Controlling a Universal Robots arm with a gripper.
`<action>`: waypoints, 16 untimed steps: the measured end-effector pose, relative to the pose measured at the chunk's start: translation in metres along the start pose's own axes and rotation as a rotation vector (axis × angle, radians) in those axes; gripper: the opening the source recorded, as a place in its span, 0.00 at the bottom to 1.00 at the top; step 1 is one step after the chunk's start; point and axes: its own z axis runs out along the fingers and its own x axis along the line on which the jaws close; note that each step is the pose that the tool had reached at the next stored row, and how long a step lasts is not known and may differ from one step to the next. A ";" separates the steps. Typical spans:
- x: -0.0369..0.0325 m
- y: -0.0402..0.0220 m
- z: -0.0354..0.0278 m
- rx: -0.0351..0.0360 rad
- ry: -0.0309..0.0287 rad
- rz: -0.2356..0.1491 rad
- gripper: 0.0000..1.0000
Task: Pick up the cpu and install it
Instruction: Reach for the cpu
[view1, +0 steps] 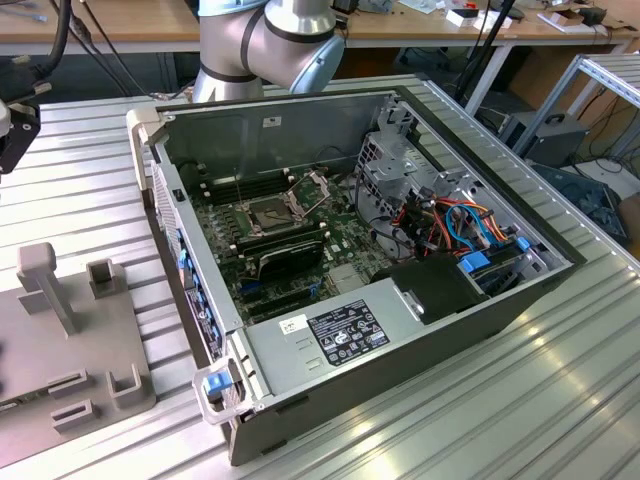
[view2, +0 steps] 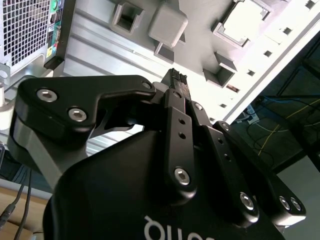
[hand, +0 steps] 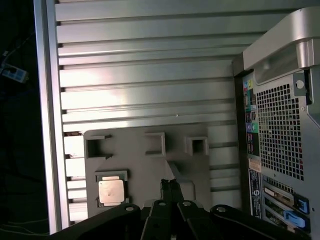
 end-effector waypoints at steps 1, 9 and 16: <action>0.0012 -0.0001 0.0003 -0.0001 -0.0001 0.000 0.11; 0.0172 -0.0015 0.0038 0.0000 0.0000 0.000 0.11; 0.0326 -0.0027 0.0063 0.0000 -0.0001 0.000 0.11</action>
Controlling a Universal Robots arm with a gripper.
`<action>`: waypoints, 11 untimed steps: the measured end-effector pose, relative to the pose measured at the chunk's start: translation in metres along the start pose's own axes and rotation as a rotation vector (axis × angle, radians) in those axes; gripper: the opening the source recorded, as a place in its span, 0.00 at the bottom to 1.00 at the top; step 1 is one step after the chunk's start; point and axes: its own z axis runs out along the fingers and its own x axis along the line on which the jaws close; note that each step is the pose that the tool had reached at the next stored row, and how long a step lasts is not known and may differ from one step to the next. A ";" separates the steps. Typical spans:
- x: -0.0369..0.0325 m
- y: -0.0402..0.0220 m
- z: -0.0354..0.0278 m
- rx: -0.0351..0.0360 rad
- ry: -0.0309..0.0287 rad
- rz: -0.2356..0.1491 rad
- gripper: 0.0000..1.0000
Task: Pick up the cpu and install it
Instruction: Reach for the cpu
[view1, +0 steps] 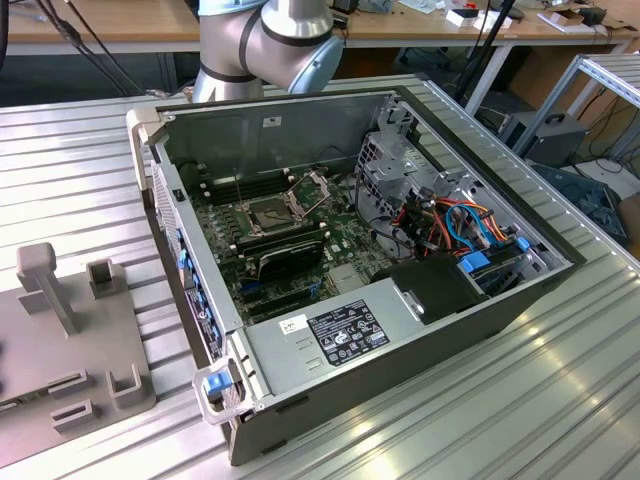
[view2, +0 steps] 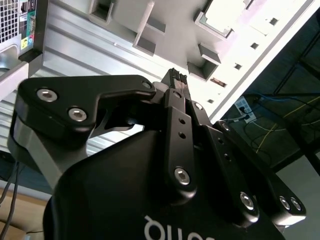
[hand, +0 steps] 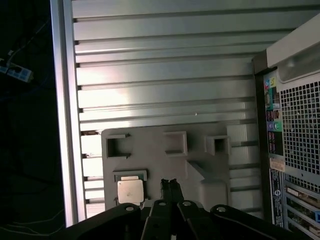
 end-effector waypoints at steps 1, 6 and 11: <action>0.0005 -0.0001 0.0006 -0.0001 0.0000 0.000 0.11; 0.0026 -0.0006 0.0076 0.0000 0.0000 0.000 0.11; 0.0045 -0.0011 0.0179 0.0000 0.0000 0.000 0.11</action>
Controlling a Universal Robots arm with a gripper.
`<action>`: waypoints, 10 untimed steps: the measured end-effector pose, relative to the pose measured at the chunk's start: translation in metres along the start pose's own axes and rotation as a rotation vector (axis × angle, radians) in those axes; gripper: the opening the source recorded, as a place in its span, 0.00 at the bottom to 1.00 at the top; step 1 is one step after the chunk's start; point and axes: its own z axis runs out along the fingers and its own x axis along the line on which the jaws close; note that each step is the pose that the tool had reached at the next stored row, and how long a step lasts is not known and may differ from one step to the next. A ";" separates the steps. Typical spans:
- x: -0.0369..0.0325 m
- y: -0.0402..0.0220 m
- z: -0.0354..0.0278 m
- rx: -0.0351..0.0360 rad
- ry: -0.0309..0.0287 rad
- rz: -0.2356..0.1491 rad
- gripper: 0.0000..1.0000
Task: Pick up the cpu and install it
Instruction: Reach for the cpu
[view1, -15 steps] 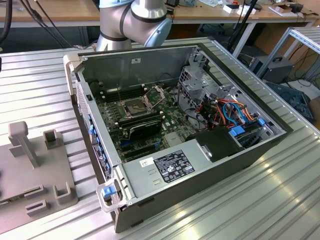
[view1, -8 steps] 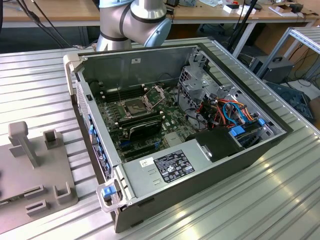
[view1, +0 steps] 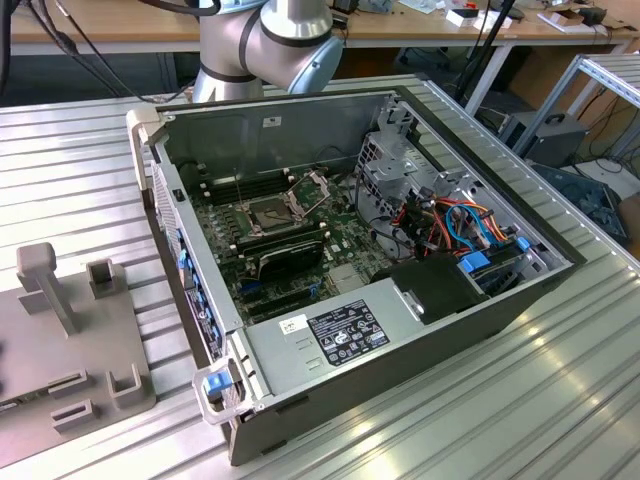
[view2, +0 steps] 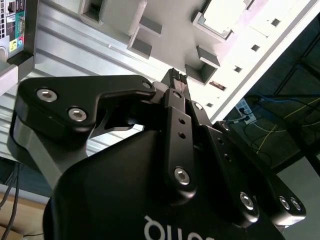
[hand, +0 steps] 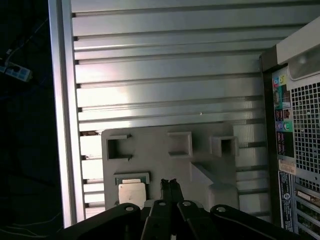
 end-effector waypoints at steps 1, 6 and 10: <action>0.0002 -0.0001 0.0005 0.0001 0.0000 0.000 0.11; 0.0007 -0.0003 0.0064 0.0000 0.0000 0.000 0.11; 0.0013 -0.0007 0.0134 0.0000 -0.0001 0.000 0.11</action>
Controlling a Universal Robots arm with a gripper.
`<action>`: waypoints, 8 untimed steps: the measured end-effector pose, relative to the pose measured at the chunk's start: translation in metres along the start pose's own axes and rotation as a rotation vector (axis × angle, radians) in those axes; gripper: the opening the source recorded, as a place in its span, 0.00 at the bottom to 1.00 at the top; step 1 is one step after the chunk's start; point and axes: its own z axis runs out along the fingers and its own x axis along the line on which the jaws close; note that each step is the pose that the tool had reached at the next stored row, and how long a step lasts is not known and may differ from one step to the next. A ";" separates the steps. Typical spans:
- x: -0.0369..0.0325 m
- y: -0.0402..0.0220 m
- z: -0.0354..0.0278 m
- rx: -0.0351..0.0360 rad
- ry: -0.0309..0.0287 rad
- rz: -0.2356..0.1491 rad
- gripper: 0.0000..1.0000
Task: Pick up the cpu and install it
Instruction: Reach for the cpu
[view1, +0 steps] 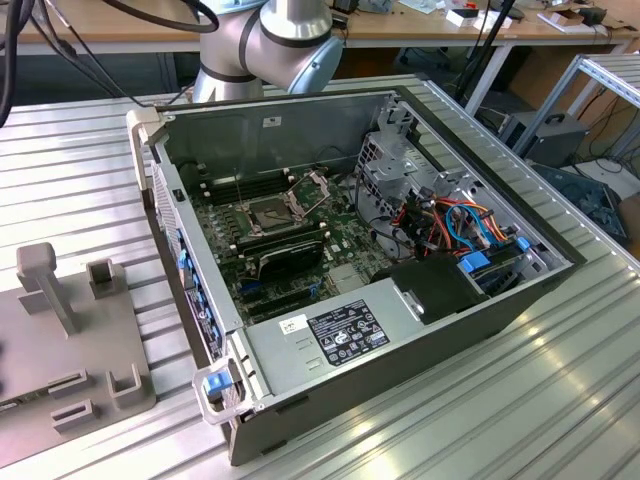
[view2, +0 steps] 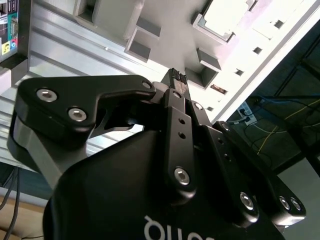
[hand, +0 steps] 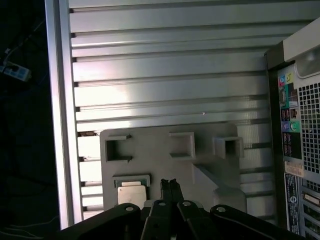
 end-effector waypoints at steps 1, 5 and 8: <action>0.0001 0.0000 0.0008 0.0001 0.0000 0.000 0.11; 0.0003 -0.0001 0.0019 0.0003 0.0004 0.000 0.11; 0.0003 -0.0001 0.0021 0.0001 0.0001 0.000 0.11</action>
